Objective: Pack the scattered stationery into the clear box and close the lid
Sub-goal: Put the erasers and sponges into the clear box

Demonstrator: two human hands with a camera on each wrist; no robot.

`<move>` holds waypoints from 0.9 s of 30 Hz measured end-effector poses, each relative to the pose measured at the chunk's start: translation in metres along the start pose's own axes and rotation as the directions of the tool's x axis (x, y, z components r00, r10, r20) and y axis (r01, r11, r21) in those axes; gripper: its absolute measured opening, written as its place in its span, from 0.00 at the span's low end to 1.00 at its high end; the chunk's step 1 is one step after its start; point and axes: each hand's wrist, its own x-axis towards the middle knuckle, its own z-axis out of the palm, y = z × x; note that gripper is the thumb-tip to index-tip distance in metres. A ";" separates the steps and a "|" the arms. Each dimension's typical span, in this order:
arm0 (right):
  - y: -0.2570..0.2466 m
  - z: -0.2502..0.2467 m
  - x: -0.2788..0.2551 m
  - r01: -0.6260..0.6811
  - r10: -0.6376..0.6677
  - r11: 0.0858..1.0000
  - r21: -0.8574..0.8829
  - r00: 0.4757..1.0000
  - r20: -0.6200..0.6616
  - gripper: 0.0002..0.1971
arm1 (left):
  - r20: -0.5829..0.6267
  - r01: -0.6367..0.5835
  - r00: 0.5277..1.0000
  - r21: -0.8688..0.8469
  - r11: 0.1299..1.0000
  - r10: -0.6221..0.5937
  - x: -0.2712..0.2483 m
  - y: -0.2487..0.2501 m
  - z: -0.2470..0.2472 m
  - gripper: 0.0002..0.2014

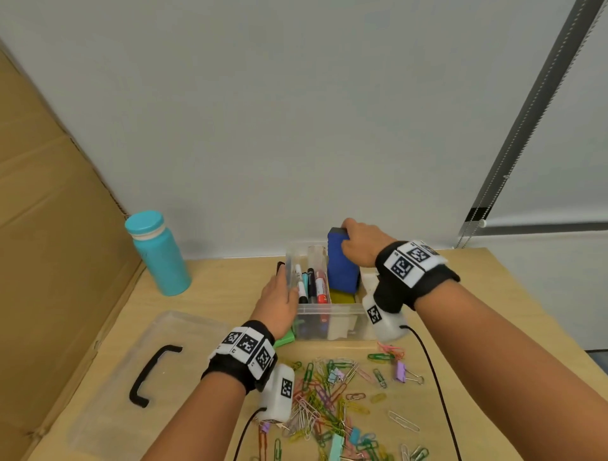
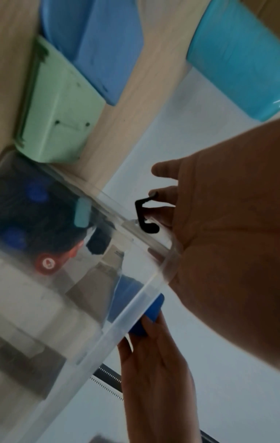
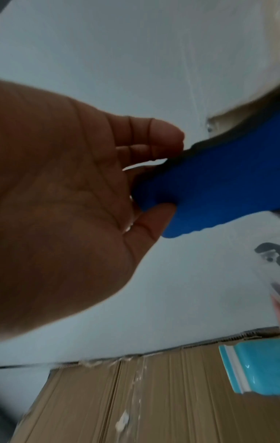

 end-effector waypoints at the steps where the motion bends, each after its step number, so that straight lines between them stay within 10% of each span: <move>1: -0.004 -0.001 0.004 -0.032 0.035 0.998 -0.052 0.998 0.055 0.21 | 0.009 0.001 1.000 0.012 1.000 -0.001 -0.002 0.000 0.000 0.30; 17: 0.000 0.027 0.045 0.026 0.109 0.860 -0.510 0.966 0.234 0.14 | -0.126 0.142 0.983 0.073 0.987 -0.133 -0.008 0.015 0.013 0.26; 27: 0.009 0.014 -0.017 0.020 -0.019 1.000 -0.018 0.999 0.051 0.26 | -0.079 0.064 0.995 0.016 0.998 -0.063 -0.008 0.011 0.004 0.24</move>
